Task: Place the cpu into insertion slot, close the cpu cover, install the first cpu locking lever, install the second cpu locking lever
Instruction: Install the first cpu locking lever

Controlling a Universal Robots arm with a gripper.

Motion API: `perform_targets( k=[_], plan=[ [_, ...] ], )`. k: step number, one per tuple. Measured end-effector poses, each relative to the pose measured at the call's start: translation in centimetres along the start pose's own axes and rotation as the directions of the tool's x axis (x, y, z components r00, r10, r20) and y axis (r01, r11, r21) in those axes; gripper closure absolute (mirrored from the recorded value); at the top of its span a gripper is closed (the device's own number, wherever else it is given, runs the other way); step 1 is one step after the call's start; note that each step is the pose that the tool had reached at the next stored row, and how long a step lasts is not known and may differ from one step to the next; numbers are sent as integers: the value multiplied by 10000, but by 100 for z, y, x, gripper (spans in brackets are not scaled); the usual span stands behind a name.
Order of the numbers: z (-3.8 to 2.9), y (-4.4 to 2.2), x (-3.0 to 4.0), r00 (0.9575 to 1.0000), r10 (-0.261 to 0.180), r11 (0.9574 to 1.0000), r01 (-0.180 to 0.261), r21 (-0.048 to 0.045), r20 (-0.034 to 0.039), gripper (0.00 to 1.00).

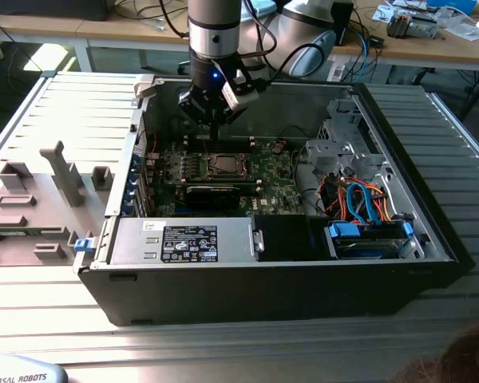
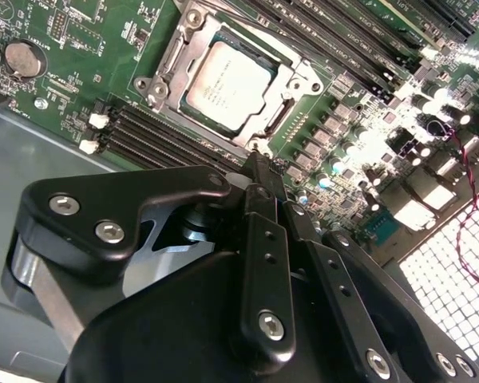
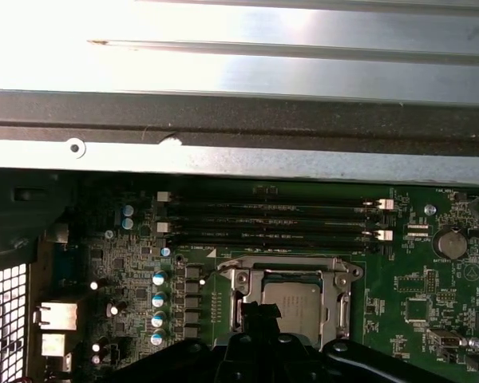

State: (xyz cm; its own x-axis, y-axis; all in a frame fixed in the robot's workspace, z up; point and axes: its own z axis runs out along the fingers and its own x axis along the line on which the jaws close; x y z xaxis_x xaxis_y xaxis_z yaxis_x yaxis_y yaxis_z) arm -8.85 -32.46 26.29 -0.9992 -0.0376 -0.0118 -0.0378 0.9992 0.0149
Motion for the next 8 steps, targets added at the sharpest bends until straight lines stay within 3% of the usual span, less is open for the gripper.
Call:
perform_targets(
  k=[8],
  plan=[
    [9, 1, 20, 10000, -1, 10000, 1, 0, 0, 89]
  ],
)
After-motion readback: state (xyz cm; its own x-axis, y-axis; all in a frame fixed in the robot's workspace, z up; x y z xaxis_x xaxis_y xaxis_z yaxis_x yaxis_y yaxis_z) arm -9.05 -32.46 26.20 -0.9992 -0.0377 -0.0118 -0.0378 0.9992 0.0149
